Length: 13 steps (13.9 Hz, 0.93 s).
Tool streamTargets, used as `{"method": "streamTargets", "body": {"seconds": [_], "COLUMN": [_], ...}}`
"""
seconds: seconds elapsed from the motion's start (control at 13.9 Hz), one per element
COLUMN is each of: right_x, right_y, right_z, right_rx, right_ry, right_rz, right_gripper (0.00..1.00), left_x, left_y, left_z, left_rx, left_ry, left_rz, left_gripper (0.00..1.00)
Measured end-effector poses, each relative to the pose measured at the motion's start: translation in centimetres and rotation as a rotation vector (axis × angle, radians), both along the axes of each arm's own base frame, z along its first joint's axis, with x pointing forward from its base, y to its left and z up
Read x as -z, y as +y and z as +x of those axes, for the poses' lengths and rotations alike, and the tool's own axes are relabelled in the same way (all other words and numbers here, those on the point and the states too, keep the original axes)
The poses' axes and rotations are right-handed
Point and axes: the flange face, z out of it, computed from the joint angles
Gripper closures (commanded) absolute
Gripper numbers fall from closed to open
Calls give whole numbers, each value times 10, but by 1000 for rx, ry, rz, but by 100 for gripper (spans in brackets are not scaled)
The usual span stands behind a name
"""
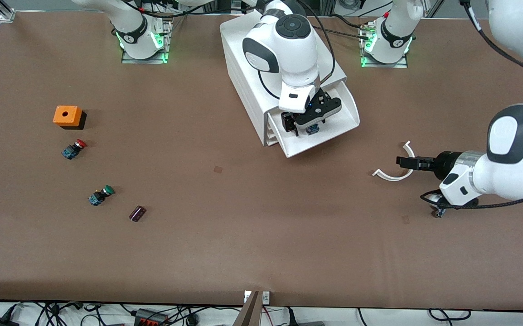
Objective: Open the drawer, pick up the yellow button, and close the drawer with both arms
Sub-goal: 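Lift the button with the right gripper while the left gripper shuts the drawer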
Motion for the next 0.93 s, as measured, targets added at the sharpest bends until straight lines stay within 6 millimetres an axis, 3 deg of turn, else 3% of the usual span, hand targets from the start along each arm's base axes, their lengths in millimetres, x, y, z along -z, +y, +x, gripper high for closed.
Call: {"method": "streamTargets", "body": {"seconds": [0.14,0.29,0.72,0.93], "right_x": [3,8,9,9], "right_y": [2,4,5,7], "right_z": [-3,-4,-5,-7], "right_rx": [11,13,33,32], "right_ry": [6,10,15,16], "right_rz": [0,-3,1,2], "right_gripper": [31,37,93,98], "left_x": [-25,-35,-39,-51], "left_y": [-13,-16,-6,-7], "left_z": [-3,-4,-3,-1], "left_rx": [-70,-114,-135,-141], "left_ry": [-49,-68,-84,-125], "left_rz": [134,183,187,182], "left_gripper": [0,0,0,0]}}
